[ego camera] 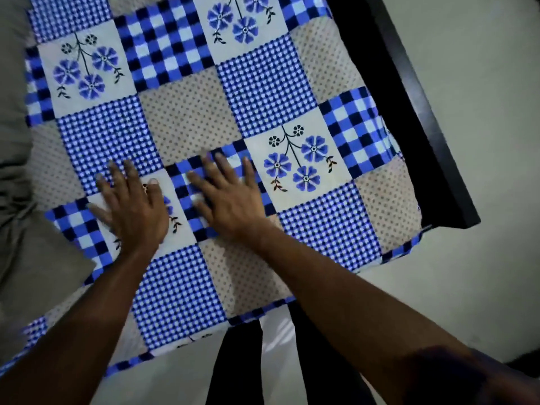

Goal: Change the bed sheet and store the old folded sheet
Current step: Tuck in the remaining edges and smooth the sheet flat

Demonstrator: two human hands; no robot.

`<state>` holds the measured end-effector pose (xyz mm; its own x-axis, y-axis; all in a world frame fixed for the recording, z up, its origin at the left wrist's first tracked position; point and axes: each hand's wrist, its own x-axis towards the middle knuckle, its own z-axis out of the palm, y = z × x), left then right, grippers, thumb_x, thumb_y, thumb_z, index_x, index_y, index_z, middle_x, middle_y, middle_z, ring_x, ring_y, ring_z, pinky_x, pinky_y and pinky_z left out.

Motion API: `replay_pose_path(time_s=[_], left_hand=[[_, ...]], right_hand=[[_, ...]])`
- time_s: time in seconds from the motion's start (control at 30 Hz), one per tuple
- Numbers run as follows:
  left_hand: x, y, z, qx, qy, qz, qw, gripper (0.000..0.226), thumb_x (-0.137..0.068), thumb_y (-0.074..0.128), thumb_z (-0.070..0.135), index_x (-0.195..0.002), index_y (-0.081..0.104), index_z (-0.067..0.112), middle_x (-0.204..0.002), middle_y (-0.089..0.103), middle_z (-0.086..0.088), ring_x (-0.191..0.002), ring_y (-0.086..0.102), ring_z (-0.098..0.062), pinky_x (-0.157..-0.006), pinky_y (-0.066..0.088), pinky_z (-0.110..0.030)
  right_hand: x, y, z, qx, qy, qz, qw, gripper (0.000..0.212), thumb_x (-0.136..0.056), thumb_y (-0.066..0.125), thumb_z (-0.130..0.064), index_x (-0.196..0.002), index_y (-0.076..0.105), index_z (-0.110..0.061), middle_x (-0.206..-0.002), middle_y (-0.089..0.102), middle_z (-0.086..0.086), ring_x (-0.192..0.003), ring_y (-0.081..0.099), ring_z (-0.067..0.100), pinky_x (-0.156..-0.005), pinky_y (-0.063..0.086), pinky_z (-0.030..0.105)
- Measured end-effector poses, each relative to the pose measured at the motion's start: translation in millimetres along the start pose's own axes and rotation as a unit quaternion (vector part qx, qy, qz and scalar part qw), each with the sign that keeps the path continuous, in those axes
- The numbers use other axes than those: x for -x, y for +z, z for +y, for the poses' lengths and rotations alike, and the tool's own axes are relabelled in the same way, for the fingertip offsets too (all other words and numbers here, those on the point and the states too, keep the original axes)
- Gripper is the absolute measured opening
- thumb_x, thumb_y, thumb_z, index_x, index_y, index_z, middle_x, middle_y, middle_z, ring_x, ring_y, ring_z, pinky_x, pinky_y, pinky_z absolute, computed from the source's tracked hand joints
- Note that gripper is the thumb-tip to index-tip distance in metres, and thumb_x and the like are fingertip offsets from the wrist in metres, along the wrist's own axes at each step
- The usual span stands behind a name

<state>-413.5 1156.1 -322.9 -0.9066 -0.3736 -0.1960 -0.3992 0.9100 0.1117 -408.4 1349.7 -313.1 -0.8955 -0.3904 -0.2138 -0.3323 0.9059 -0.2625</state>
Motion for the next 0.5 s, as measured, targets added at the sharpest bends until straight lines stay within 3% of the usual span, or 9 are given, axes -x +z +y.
replay_pose_path(time_s=[0.13,0.3,0.4,0.5], left_hand=[[6.9,10.0,67.7,-0.013,0.055,0.001,0.998,0.075,-0.100,0.019,0.064,-0.161,0.007,0.022,-0.169,0.004,-0.003,-0.154,0.002,-0.037,-0.114,0.003,-0.073],[40.8,35.5,210.1,-0.038,0.206,-0.007,0.978,0.075,-0.100,0.020,0.066,-0.161,0.011,0.023,-0.169,0.003,-0.005,-0.154,0.000,-0.039,-0.113,-0.002,-0.072],[49.8,32.9,263.5,-0.015,0.282,-0.036,0.959,0.067,-0.103,0.022,0.057,-0.161,0.016,0.023,-0.169,0.009,-0.002,-0.155,0.002,-0.030,-0.116,-0.001,-0.070],[19.0,14.2,255.3,0.074,0.239,-0.005,0.968,0.060,-0.105,0.025,0.046,-0.159,0.023,0.021,-0.167,0.016,-0.003,-0.155,0.009,-0.027,-0.120,0.006,-0.064]], right_hand=[[-0.9,-25.5,119.7,-0.020,0.156,0.052,0.986,0.075,-0.096,0.019,-0.074,-0.160,0.009,-0.035,-0.168,-0.003,-0.005,-0.155,-0.003,0.019,-0.121,-0.006,0.056],[31.9,-49.2,232.6,-0.083,0.325,0.060,0.940,0.080,-0.095,0.029,-0.072,-0.160,0.015,-0.027,-0.168,0.011,-0.001,-0.155,0.008,0.024,-0.122,0.013,0.057],[27.9,-61.3,234.7,-0.076,0.310,0.095,0.943,0.071,-0.099,0.032,-0.061,-0.157,0.026,-0.019,-0.166,0.018,0.003,-0.153,0.015,0.027,-0.120,0.020,0.056],[-6.7,-70.6,195.8,-0.089,0.228,0.136,0.960,0.061,-0.103,0.030,-0.052,-0.155,0.033,-0.020,-0.166,0.020,0.004,-0.153,0.015,0.027,-0.121,0.017,0.053]])
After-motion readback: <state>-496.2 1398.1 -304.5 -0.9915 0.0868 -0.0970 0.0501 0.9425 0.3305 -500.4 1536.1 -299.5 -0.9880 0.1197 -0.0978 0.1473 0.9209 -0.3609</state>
